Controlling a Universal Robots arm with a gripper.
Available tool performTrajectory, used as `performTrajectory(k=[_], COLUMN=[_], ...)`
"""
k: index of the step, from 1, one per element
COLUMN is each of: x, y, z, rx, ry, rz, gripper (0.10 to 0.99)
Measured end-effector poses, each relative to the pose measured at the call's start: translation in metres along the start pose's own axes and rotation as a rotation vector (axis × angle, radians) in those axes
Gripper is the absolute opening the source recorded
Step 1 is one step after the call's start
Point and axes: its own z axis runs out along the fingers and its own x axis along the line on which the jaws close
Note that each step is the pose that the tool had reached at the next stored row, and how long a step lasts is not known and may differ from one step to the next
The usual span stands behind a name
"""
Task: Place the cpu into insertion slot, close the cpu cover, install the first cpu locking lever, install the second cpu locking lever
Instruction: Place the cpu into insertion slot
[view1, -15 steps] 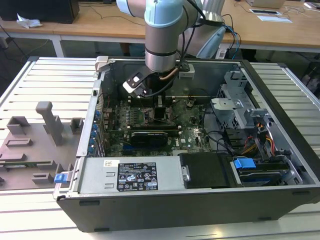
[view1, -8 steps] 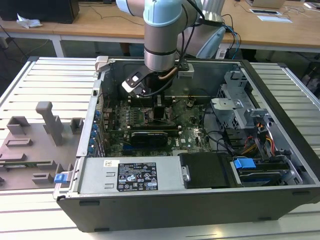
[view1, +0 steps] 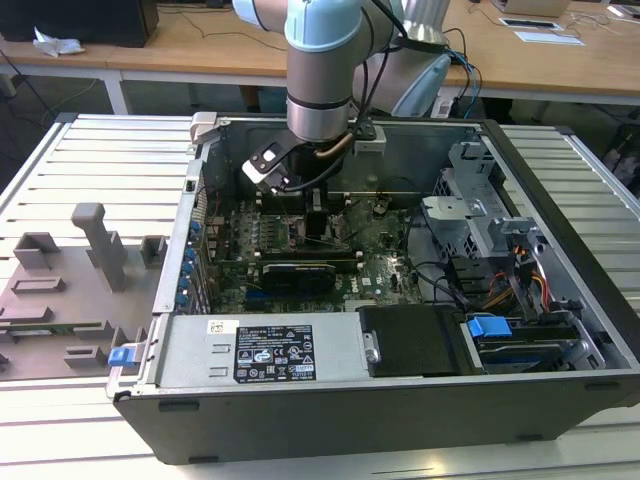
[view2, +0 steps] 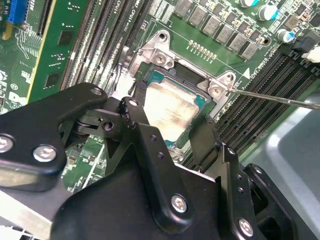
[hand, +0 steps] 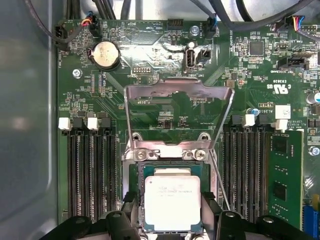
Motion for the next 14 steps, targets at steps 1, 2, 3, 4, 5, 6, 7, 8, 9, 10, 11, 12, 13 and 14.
performTrajectory(k=[1, 2, 3, 4, 5, 6, 7, 8, 9, 10, 11, 12, 13, 14], x=[0.0002, 0.0002, 0.0001, -0.0004, -0.0006, -0.0007, -0.0008, -0.0009, -0.0009, -0.001, -0.001, -0.001, -0.001, -0.001], y=[0.0, -0.0001, -0.0001, -0.0001, 0.0, 0.0001, 0.0002, 0.0003, 0.0003, 0.0003, 0.0003, 0.0004, 0.0003, 0.0003], z=[0.0, -0.0011, -0.0036, -0.0094, -0.0139, -0.0194, -0.0231, -0.026, -0.0274, -0.0288, -0.0299, -0.0303, -0.0306, -0.031], rx=[0.0, 0.0, 0.0, 0.0, 0.0, 0.0, 0.0, 0.0, 0.0, 0.0, 0.0, 0.0, 0.0, 0.0], ry=[0.0001, -0.0004, -0.0003, -0.0002, -0.0002, -0.0002, -0.0002, -0.0002, -0.0002, -0.0002, -0.0002, -0.0001, -0.0002, -0.0002], rz=[0.0, 0.0, 0.0, 0.0, 0.0, 0.0, 0.0, 0.0, 0.0, 0.0, 0.0, 0.0, 0.0, 0.0], gripper=[0.616, 0.616, 0.616, 0.616, 0.616, 0.616, 0.616, 0.533, 0.471, 0.353, 0.29, 0.231, 0.11, 0.11])
